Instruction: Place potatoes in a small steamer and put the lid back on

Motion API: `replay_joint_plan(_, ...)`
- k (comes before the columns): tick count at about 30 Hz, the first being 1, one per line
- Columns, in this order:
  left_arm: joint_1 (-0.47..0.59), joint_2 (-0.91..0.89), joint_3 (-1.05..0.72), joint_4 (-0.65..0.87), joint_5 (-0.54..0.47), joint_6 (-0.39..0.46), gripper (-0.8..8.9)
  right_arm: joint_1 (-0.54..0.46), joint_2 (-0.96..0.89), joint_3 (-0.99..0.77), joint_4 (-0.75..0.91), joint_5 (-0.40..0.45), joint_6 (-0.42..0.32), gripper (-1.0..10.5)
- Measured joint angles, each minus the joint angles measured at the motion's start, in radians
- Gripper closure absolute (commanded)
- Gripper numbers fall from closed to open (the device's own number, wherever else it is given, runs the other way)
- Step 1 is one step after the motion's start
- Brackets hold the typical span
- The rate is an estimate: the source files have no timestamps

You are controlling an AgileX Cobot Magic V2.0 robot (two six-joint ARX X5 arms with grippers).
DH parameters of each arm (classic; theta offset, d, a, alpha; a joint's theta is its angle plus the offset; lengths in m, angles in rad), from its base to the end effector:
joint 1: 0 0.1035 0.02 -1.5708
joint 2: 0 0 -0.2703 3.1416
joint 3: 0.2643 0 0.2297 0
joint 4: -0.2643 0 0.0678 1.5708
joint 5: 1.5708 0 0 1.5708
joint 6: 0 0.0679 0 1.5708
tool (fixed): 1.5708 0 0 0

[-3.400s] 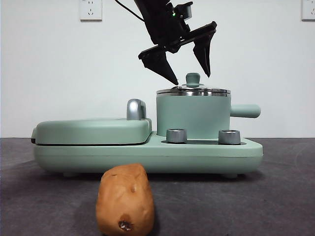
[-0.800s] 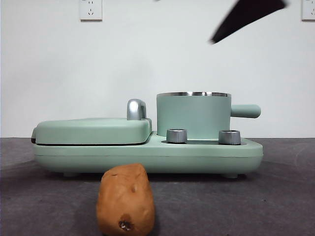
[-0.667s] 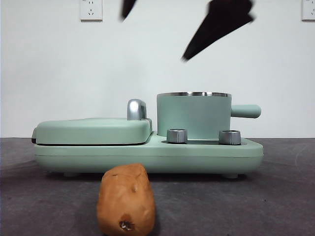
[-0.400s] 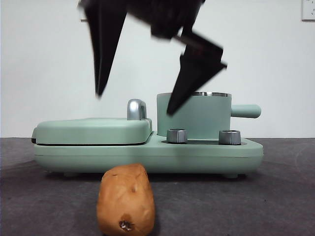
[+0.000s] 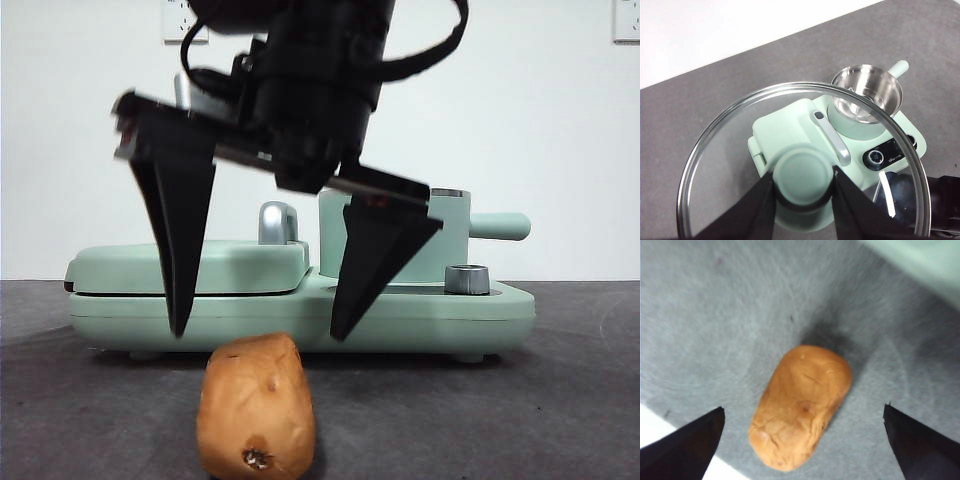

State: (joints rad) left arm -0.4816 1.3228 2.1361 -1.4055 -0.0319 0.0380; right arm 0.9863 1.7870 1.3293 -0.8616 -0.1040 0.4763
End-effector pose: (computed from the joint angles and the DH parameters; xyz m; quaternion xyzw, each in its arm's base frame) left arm 0.1561 -0.0791 0.4921 0.0918 0.2781 -0.2186 0.9308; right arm 0.1801 0.2850 0.1923 -0.0949 0.6352 0.2675 0.7183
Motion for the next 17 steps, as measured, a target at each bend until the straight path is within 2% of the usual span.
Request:
replay_joint_plan(9, 0.000, 0.000, -0.009, -0.001, 0.000, 0.000, 8.05, 0.002, 0.064, 0.000, 0.011, -0.028, 0.000, 4.4)
replay_joint_plan(14, 0.000, 0.000, -0.009, -0.001, 0.000, 0.000, 8.05, 0.004, 0.084, 0.000, 0.014, -0.035, 0.000, 6.3)
replay_joint_plan(17, 0.000, 0.000, -0.009, -0.001, 0.000, 0.000, 8.05, 0.005, 0.084, 0.000, 0.013, -0.051, 0.000, 6.9)
